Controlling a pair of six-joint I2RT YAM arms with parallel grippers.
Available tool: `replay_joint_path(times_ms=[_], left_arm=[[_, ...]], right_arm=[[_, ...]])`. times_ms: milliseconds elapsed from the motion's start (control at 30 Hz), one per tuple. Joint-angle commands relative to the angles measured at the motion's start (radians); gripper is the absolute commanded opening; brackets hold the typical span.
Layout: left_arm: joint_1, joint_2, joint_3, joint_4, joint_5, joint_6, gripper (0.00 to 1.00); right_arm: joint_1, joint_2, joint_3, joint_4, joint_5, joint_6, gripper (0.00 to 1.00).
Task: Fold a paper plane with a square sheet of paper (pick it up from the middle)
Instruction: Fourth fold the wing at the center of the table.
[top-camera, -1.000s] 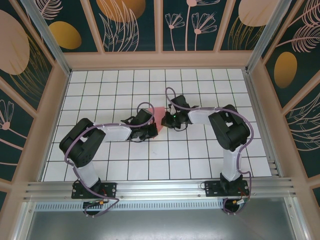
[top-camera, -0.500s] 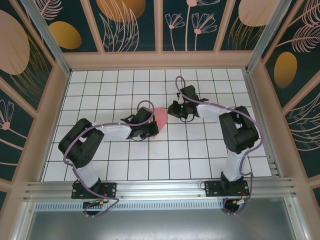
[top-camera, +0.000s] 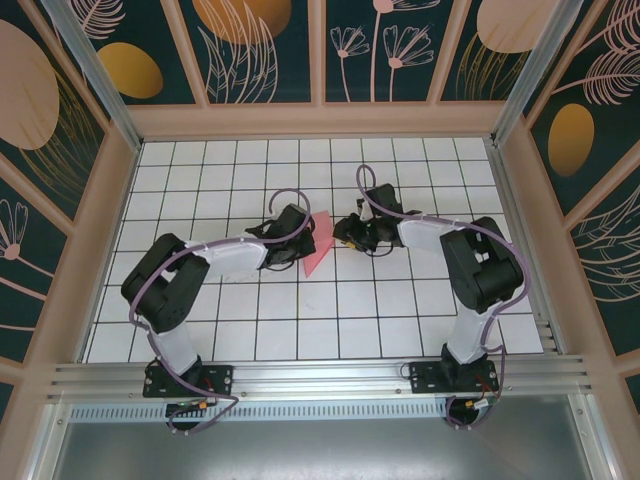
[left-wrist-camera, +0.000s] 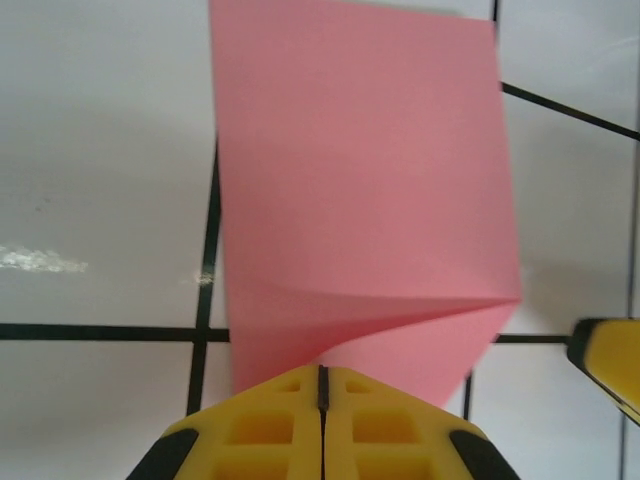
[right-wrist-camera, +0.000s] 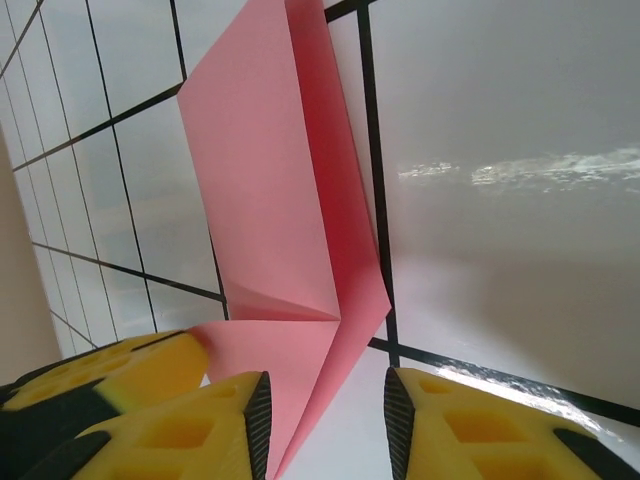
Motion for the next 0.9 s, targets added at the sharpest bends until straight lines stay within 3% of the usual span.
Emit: replay_joint_path(times_ms=[0, 500, 867], left_arm=[[0.000, 0.029, 0.035, -0.047, -0.052, -0.025, 0.06], [0.000, 0.043, 0.038, -0.060, -0.051, -0.017, 0.05], [0.000, 0.043, 0.040, -0.068, -0.049, -0.010, 0.05]], right_arm=[[0.002, 0.035, 0.005, 0.039, -0.052, 0.017, 0.38], [0.018, 0.131, 0.063, 0.054, -0.187, -0.031, 0.31], [0.014, 0.127, 0.078, 0.049, -0.171, -0.028, 0.26]])
